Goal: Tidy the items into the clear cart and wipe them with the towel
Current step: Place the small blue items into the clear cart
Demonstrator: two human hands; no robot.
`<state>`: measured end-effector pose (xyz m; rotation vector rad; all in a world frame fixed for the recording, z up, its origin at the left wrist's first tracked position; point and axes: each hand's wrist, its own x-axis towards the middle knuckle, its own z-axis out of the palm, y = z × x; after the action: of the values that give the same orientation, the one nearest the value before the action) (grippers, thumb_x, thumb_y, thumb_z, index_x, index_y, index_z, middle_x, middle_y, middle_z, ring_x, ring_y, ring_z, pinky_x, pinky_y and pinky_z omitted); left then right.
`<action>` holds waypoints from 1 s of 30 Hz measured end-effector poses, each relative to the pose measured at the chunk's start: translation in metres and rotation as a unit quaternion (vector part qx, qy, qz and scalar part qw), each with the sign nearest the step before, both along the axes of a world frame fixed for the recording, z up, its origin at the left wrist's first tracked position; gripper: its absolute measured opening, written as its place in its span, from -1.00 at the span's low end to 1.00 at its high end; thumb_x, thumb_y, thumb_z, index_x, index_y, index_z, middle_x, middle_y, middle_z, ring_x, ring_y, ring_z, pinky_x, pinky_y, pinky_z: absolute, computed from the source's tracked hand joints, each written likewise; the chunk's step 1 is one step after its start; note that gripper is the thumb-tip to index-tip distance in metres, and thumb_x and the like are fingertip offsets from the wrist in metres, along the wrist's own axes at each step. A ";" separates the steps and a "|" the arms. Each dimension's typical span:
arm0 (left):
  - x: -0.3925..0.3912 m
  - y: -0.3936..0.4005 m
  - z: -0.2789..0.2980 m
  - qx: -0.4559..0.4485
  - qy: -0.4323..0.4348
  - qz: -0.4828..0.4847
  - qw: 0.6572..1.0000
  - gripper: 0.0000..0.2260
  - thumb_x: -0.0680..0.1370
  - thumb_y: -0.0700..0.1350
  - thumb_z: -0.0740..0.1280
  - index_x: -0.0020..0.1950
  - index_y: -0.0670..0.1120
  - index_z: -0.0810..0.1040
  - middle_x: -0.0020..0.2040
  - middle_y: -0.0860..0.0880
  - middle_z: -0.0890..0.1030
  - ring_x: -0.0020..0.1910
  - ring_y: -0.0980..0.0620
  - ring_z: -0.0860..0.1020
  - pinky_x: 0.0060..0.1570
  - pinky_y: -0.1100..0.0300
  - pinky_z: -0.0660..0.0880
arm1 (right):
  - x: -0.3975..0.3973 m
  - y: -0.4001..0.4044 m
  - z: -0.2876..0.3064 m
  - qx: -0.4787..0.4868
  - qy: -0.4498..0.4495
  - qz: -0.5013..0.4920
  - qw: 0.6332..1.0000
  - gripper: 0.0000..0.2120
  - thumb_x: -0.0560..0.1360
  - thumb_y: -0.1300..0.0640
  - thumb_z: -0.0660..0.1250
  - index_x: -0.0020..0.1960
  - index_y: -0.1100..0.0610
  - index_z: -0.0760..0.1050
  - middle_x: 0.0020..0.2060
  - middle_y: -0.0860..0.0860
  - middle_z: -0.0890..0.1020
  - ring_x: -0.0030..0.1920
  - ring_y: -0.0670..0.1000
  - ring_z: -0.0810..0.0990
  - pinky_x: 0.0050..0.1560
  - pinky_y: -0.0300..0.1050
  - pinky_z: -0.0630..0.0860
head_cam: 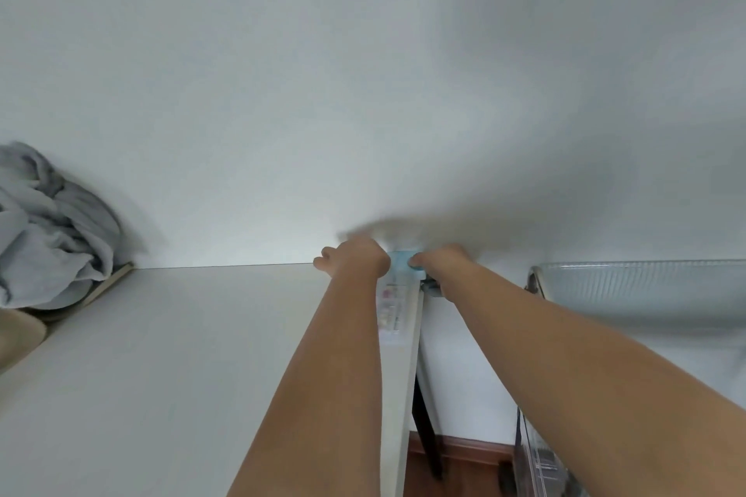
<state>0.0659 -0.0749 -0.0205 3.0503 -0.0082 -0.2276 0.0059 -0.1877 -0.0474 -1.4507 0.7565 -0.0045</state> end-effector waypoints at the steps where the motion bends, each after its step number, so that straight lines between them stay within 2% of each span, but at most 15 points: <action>1: 0.000 -0.002 0.001 0.007 0.004 -0.004 1.000 -0.84 0.48 -0.05 0.24 0.04 0.04 0.50 -0.11 0.03 0.51 0.04 -0.11 0.32 -0.05 0.03 0.16 | 0.002 -0.001 0.000 -0.003 0.001 -0.003 1.000 -0.85 0.38 0.30 0.45 -0.21 0.24 0.46 -0.32 0.12 0.47 -0.42 0.07 0.44 -0.26 -0.11 0.58; 5: 0.002 -0.007 0.002 0.020 0.023 -0.014 0.999 -0.90 0.51 -0.01 0.24 -0.01 0.04 0.45 -0.17 0.02 0.46 0.05 -0.13 0.33 -0.02 0.02 0.16 | 0.005 -0.005 -0.002 0.005 0.002 -0.011 1.000 -0.88 0.40 0.38 0.40 -0.16 0.23 0.49 -0.11 0.19 0.58 -0.21 0.14 0.57 0.00 0.04 0.62; 8: 0.006 -0.009 0.004 0.009 0.050 -0.008 0.999 -0.87 0.51 0.06 0.26 -0.11 0.02 0.40 -0.16 0.02 0.42 0.07 -0.13 0.32 -0.02 0.04 0.17 | 0.002 -0.006 0.000 0.002 -0.002 -0.015 1.000 -0.86 0.40 0.38 0.40 -0.07 0.25 0.52 0.01 0.23 0.62 -0.10 0.19 0.63 0.03 0.11 0.62; 12: 0.007 -0.011 0.007 -0.004 0.077 0.015 0.997 -0.73 0.51 0.13 0.27 -0.21 -0.02 0.30 -0.19 0.00 0.38 0.04 -0.17 0.28 -0.02 0.02 0.16 | -0.004 -0.015 0.005 -0.055 -0.014 -0.007 0.998 -0.62 0.40 0.30 0.38 0.21 0.31 0.47 -0.01 0.15 0.53 0.13 0.21 0.57 0.12 0.06 0.55; 15: 0.007 -0.011 0.011 -0.036 0.088 0.012 0.995 -0.77 0.49 0.10 0.31 -0.13 -0.02 0.37 -0.14 -0.02 0.44 0.07 -0.17 0.34 0.03 0.05 0.25 | -0.006 -0.022 0.008 -0.084 0.002 -0.005 0.996 -0.68 0.44 0.33 0.36 0.18 0.34 0.49 -0.12 0.19 0.56 -0.08 0.17 0.54 0.14 0.05 0.56; 17: 0.009 -0.008 0.011 -0.073 0.093 -0.002 0.993 -0.71 0.46 0.07 0.37 0.07 -0.04 0.44 0.07 -0.05 0.53 0.21 -0.17 0.41 0.20 0.05 0.35 | -0.010 -0.026 0.012 -0.106 0.016 0.002 0.994 -0.73 0.46 0.33 0.34 0.15 0.36 0.52 -0.26 0.18 0.53 -0.18 0.17 0.53 0.07 -0.01 0.56; 19: 0.009 -0.005 0.012 -0.092 0.091 -0.012 0.991 -0.58 0.45 0.04 0.40 0.26 -0.05 0.45 0.25 -0.08 0.51 0.32 -0.18 0.40 0.31 -0.02 0.37 | -0.015 -0.033 0.015 -0.130 0.019 0.011 0.991 -0.75 0.46 0.32 0.34 0.12 0.36 0.52 -0.22 0.20 0.56 -0.24 0.16 0.53 -0.10 -0.04 0.53; 21: 0.006 -0.005 0.011 -0.111 0.092 -0.018 0.989 -0.51 0.45 0.00 0.40 0.35 -0.08 0.43 0.29 -0.11 0.49 0.33 -0.19 0.40 0.32 -0.05 0.38 | -0.022 -0.041 0.020 -0.143 0.013 0.011 0.990 -0.78 0.45 0.30 0.36 0.08 0.34 0.53 -0.17 0.21 0.58 -0.27 0.16 0.55 -0.19 -0.06 0.49; 23: 0.004 -0.005 0.009 -0.147 0.090 -0.033 0.984 -0.52 0.48 -0.06 0.38 0.38 -0.13 0.43 0.28 -0.13 0.50 0.27 -0.17 0.47 0.28 0.00 0.42 | -0.029 -0.046 0.024 -0.133 -0.005 0.007 0.991 -0.82 0.43 0.30 0.39 0.03 0.29 0.52 -0.15 0.20 0.58 -0.30 0.13 0.55 -0.26 -0.09 0.46; 25: 0.002 -0.004 0.007 -0.215 0.075 -0.062 0.972 -0.58 0.52 -0.13 0.37 0.37 -0.17 0.46 0.24 -0.14 0.54 0.14 -0.12 0.52 0.11 0.12 0.44 | -0.035 -0.048 0.028 -0.117 -0.030 0.017 0.992 -0.84 0.44 0.30 0.38 -0.01 0.26 0.48 -0.18 0.18 0.55 -0.35 0.08 0.51 -0.34 -0.12 0.39; 28: -0.004 0.004 0.008 -0.322 0.020 -0.109 0.940 -0.69 0.58 -0.12 0.34 0.29 -0.19 0.52 0.11 -0.13 0.59 -0.05 -0.04 0.50 -0.08 0.16 0.42 | -0.046 -0.049 0.036 -0.086 -0.062 0.027 0.994 -0.85 0.46 0.27 0.35 0.01 0.24 0.43 -0.26 0.13 0.49 -0.37 0.03 0.43 -0.38 -0.14 0.32; 30: -0.016 0.006 0.015 -0.393 -0.011 -0.122 0.911 -0.73 0.61 -0.12 0.30 0.28 -0.18 0.49 0.07 -0.09 0.56 -0.05 -0.02 0.49 -0.14 0.18 0.39 | -0.056 -0.051 0.041 -0.066 -0.098 0.007 0.993 -0.84 0.47 0.25 0.35 0.02 0.20 0.43 -0.25 0.10 0.48 -0.34 0.03 0.42 -0.36 -0.14 0.32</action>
<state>0.0500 -0.0687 -0.0059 2.2354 -0.3849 -0.1529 -0.0500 -0.2391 -0.0060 -1.5551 0.5939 -0.1853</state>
